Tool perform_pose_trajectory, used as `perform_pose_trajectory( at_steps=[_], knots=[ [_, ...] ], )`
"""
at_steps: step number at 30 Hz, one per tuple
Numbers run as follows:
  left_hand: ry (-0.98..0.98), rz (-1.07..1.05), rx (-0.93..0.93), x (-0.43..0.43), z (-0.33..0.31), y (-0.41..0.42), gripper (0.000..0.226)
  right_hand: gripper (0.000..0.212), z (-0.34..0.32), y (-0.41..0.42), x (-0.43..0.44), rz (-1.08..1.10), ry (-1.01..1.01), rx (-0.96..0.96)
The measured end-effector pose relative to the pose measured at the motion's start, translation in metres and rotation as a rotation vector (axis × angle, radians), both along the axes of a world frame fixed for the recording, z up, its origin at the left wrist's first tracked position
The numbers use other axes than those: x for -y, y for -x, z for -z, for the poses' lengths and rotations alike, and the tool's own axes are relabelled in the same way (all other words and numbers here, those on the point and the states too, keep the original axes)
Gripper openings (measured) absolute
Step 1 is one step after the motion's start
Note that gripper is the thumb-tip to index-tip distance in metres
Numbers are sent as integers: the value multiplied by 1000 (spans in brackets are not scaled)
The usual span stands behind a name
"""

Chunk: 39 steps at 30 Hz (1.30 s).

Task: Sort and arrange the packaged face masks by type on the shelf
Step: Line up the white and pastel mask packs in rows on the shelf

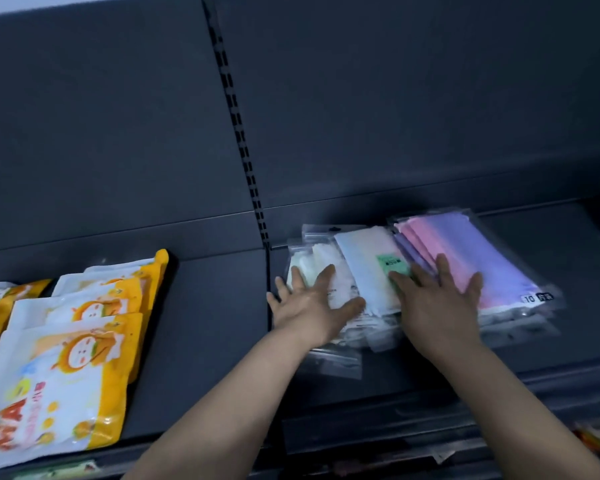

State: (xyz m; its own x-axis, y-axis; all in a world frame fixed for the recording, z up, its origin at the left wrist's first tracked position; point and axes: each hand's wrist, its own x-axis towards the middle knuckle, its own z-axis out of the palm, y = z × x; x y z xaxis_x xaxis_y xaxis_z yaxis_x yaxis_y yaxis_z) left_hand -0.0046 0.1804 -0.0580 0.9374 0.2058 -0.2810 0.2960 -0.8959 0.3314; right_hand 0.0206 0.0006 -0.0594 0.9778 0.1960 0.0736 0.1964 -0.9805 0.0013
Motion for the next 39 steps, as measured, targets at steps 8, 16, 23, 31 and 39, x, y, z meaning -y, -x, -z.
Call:
perform_pose_trajectory(
  at_steps=[8,16,23,31,39],
  knots=[
    [198,-171,240,10,-12,-13,65,51,-5,0,19,-132,-190,171],
    [438,-364,130,-9,-10,8,50,67,11,20,-17,-356,-301,-2],
    [-202,-258,232,-73,-41,-2,36,55,1,24,-23,-266,-244,-49],
    [-389,-71,20,-33,-4,40,49,59,4,19,-49,-394,-220,10],
    [-88,-83,126,-81,9,14,44,65,10,15,-44,-180,-65,-91]
  ],
)
